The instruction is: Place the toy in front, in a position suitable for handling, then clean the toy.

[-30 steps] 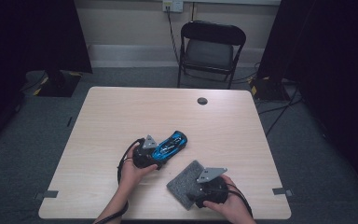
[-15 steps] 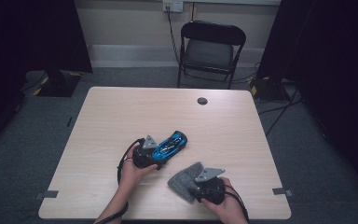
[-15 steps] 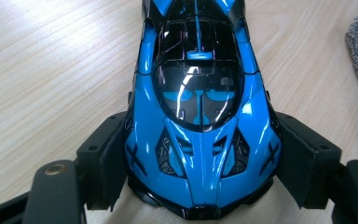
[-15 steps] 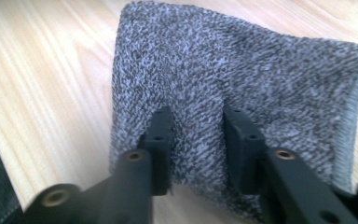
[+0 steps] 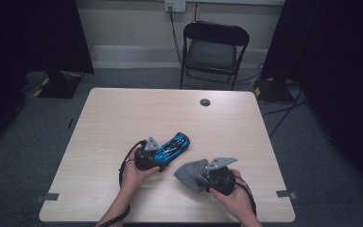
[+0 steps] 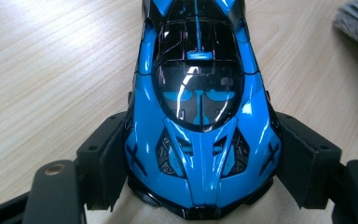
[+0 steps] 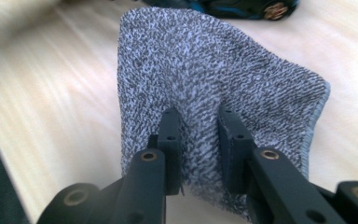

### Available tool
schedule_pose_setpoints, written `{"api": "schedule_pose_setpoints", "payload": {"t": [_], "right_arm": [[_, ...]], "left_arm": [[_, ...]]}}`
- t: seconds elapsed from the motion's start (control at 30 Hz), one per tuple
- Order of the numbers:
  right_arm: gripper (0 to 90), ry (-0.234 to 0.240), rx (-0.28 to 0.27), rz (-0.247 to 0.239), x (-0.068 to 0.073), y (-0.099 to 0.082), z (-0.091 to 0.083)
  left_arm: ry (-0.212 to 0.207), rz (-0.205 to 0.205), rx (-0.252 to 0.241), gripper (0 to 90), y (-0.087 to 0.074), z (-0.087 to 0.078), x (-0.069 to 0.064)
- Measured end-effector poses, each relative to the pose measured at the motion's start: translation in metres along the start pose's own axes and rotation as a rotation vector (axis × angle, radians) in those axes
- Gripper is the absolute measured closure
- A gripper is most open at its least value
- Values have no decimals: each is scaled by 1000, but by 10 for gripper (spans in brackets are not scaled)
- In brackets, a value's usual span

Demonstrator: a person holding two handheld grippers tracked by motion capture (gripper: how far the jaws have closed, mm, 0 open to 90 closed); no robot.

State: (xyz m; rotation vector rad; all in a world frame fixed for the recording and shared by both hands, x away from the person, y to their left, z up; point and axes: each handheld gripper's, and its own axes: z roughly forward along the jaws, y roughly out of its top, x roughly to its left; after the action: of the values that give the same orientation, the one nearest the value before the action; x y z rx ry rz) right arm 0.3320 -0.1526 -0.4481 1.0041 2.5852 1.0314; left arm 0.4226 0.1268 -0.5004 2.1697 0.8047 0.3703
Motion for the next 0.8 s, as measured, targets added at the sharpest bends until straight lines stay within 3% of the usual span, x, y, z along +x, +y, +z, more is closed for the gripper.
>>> {"api": "schedule_pose_setpoints", "payload": {"t": [0.37,0.67,0.8], "right_arm": [[734,-64,0,-41,-19,34,-9],[734,-102,31,-100,-25,59,9],[734,-82,31,-80,-26,69,19]], "left_arm": [[1,0,0,258,0,0,0],[1,6,5,258,0,0,0],[0,2,3,258,0,0,0]]}}
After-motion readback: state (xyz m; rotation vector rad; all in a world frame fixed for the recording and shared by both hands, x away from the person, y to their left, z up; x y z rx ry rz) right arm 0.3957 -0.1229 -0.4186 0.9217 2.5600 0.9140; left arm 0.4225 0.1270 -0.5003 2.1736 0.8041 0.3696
